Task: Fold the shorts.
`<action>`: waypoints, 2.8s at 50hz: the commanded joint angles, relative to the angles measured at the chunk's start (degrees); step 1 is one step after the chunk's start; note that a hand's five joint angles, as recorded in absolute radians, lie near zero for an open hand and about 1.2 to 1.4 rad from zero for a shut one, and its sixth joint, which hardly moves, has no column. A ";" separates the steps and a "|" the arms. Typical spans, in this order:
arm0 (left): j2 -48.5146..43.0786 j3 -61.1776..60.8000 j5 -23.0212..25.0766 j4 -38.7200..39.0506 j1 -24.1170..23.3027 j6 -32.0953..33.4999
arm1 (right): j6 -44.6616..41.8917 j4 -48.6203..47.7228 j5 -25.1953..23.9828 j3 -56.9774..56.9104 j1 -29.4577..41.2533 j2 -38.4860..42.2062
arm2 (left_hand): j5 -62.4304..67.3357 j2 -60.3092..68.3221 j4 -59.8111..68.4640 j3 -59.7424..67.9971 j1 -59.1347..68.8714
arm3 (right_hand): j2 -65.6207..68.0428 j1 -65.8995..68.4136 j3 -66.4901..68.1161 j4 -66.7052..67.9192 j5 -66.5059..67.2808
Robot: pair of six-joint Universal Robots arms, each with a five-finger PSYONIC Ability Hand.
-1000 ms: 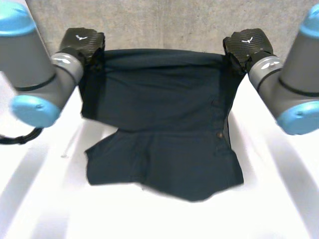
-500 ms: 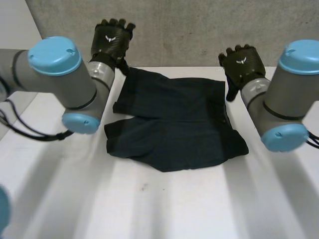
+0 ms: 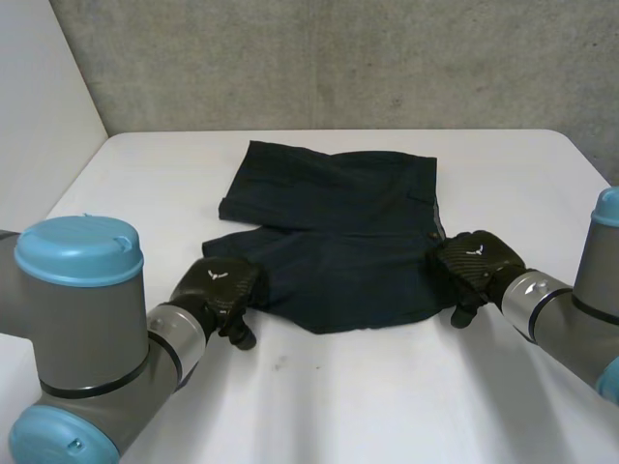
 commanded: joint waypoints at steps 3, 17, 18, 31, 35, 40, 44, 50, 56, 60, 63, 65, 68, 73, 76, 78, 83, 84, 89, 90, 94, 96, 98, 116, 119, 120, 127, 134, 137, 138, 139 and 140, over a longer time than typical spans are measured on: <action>-5.47 3.59 -0.10 1.47 2.91 0.39 | -0.12 -9.05 0.21 -1.14 -0.15 5.77 | -7.55 -7.42 -7.52 -7.50 -7.29 | 12.83 17.23 12.90 12.82 14.21; -16.54 16.06 -0.28 2.44 4.76 0.65 | -2.50 -9.67 0.39 -5.36 0.03 10.34 | -8.06 -7.93 -8.02 -8.00 -7.79 | 50.80 55.20 50.86 50.78 52.17; -16.99 16.77 -0.28 2.44 4.85 0.65 | -2.50 -9.67 0.48 -5.28 0.11 10.25 | -7.89 -7.76 -7.86 -7.84 -7.63 | 50.80 55.20 50.86 50.78 52.17; -23.93 24.33 -0.19 2.44 5.20 0.74 | -2.06 -9.40 0.65 -4.75 0.38 9.02 | 3.02 3.15 3.05 3.07 3.28 | 50.80 55.20 50.86 50.78 52.17; -25.69 26.53 -0.19 2.88 5.20 0.65 | -1.88 -9.41 0.74 -4.92 0.47 8.58 | 26.02 26.15 26.06 26.08 26.29 | 50.80 55.20 50.86 50.78 52.17; -25.52 26.62 0.07 2.09 6.17 0.65 | -1.88 -8.88 2.14 -4.75 0.55 7.00 | 42.04 42.17 42.08 42.10 42.31 | 50.80 55.20 50.86 50.78 52.17; -19.58 23.74 0.25 -1.67 6.17 1.70 | -2.23 -6.25 3.64 -4.31 0.55 4.46 | 42.04 42.17 42.08 42.10 42.31 | 50.80 55.20 50.86 50.78 52.17; -6.46 16.00 2.09 -8.80 6.26 5.04 | -2.85 1.48 3.64 -3.78 0.82 0.59 | 42.04 42.17 42.08 42.10 42.31 | 50.80 55.20 50.86 50.78 52.17; 5.66 6.08 3.76 -17.22 7.48 11.18 | -7.84 10.01 3.55 -1.67 1.43 -6.09 | 42.04 42.17 42.08 42.10 42.31 | 50.80 55.20 50.86 50.78 52.17; 9.89 0.01 3.76 -22.85 8.10 15.40 | -15.31 17.65 4.08 0.78 1.43 -9.60 | 42.04 42.17 42.08 42.10 42.31 | 50.80 55.20 50.86 50.78 52.17; 11.92 -3.69 3.85 -27.08 8.10 17.61 | -20.49 25.80 4.08 3.59 1.08 -13.20 | 42.04 42.17 42.08 42.10 42.31 | 50.80 55.20 50.86 50.78 52.17; 14.20 -6.68 4.81 -31.47 8.10 18.93 | -22.52 30.12 3.99 5.26 0.99 -14.87 | 42.04 42.17 42.08 42.10 42.31 | 50.80 55.20 50.86 50.78 52.17; 17.19 -9.75 8.49 -36.91 8.10 20.15 | -26.30 36.99 3.12 7.99 0.38 -18.39 | 42.04 42.17 42.08 42.10 42.31 | 50.80 55.20 50.86 50.78 52.17; 18.96 -8.89 12.73 -38.70 9.59 23.67 | -29.74 39.64 0.92 8.61 0.55 -20.86 | 42.04 42.17 42.08 42.10 42.31 | 50.80 55.20 50.86 50.78 52.17; 18.26 -5.22 13.08 -34.93 13.71 25.08 | -28.52 38.94 -0.75 6.42 0.73 -20.77 | 42.04 42.17 42.08 42.10 42.31 | 50.80 55.20 50.86 50.78 52.17; 16.77 -2.92 13.08 -32.20 14.52 24.73 | -24.76 36.75 -1.80 3.10 0.47 -19.03 | 42.04 42.17 42.08 42.10 42.31 | 50.80 55.20 50.86 50.78 52.17; 7.28 6.65 12.20 -22.27 14.26 22.45 | -14.64 28.31 -1.11 -5.79 1.34 -8.83 | 42.04 42.17 42.08 42.10 42.31 | 50.80 55.20 50.86 50.78 52.17; 3.87 10.41 12.20 -19.91 13.99 20.36 | -13.23 27.00 -0.84 -7.54 1.43 -7.60 | 42.04 42.17 42.08 42.10 42.31 | 50.80 55.20 50.86 50.78 52.17; -7.04 22.82 10.98 -15.58 13.47 14.72 | -10.85 22.33 2.31 -15.37 2.22 -2.42 | 42.04 42.17 42.08 42.10 42.31 | 50.80 55.20 50.86 50.78 52.17; -9.06 25.28 10.45 -15.40 13.20 14.28 | -10.76 20.50 4.32 -18.25 2.40 0.90 | 42.04 42.17 42.08 42.10 42.31 | 50.80 55.20 50.86 50.78 52.17; -19.43 38.11 6.32 -15.05 10.83 14.01 | -10.67 14.88 8.90 -25.64 4.93 7.94 | 42.04 42.17 42.08 42.10 42.31 | 50.80 55.20 50.86 50.78 52.17; -25.41 45.75 2.98 -14.96 9.95 14.09 | -10.93 12.58 10.14 -27.94 5.82 10.24 | 42.04 42.17 42.08 42.10 42.31 | 50.80 55.20 50.86 50.78 52.17; -29.01 50.07 1.05 -14.88 9.60 14.27 | -11.28 9.08 11.19 -30.83 6.35 14.18 | 42.04 42.17 42.08 42.10 42.31 | 50.80 55.20 50.86 50.78 52.17; -36.07 57.39 -3.00 -4.50 4.15 16.03 | -4.44 -9.84 18.67 -29.37 6.71 15.37 | -27.24 -27.11 -27.20 -27.18 -26.97 | -19.20 -14.80 -19.14 -19.22 -17.83; -30.64 51.44 -2.74 -4.24 4.24 15.50 | 1.01 -9.06 17.71 -23.75 6.44 8.69 | -26.73 -26.60 -26.70 -26.68 -26.47 | -19.20 -14.80 -19.14 -19.22 -17.83; -29.40 49.75 -2.57 -4.15 4.24 15.50 | 2.06 -8.62 17.09 -22.08 6.44 7.10 | -26.57 -26.44 -26.53 -26.51 -26.30 | -19.20 -14.80 -19.14 -19.22 -17.83; -24.46 39.81 -0.64 0.41 3.71 16.12 | 5.68 -0.97 9.36 -9.59 5.21 -1.43 | -18.52 -18.39 -18.48 -18.46 -18.25 | -15.43 -11.03 -15.37 -15.44 -14.06; -29.27 42.34 5.42 3.67 5.28 16.21 | 5.85 0.62 6.81 -3.79 4.42 -2.32 | -13.44 -13.31 -13.41 -13.39 -13.18 | -10.37 -5.97 -10.31 -10.38 -9.00; -32.36 45.42 6.05 3.50 6.34 16.29 | 5.77 0.62 6.80 -2.73 4.16 -2.49 | -13.61 -13.48 -13.57 -13.55 -13.34 | -10.37 -5.97 -10.31 -10.38 -9.00; -34.37 47.43 6.05 3.58 6.69 16.29 | 5.77 0.62 6.89 -2.55 4.16 -2.49 | -13.78 -13.65 -13.74 -13.72 -13.51 | -10.37 -5.97 -10.31 -10.38 -9.00; -35.26 48.49 6.05 3.67 6.87 16.29 | 5.77 0.62 6.81 -2.46 4.16 -2.49 | -13.78 -13.65 -13.74 -13.72 -13.51 | -10.37 -5.97 -10.31 -10.38 -9.00; -36.14 49.55 6.05 3.76 6.96 16.38 | 5.77 0.62 6.89 -2.29 4.16 -2.49 | -13.78 -13.65 -13.74 -13.72 -13.51 | -10.37 -5.97 -10.31 -10.38 -9.00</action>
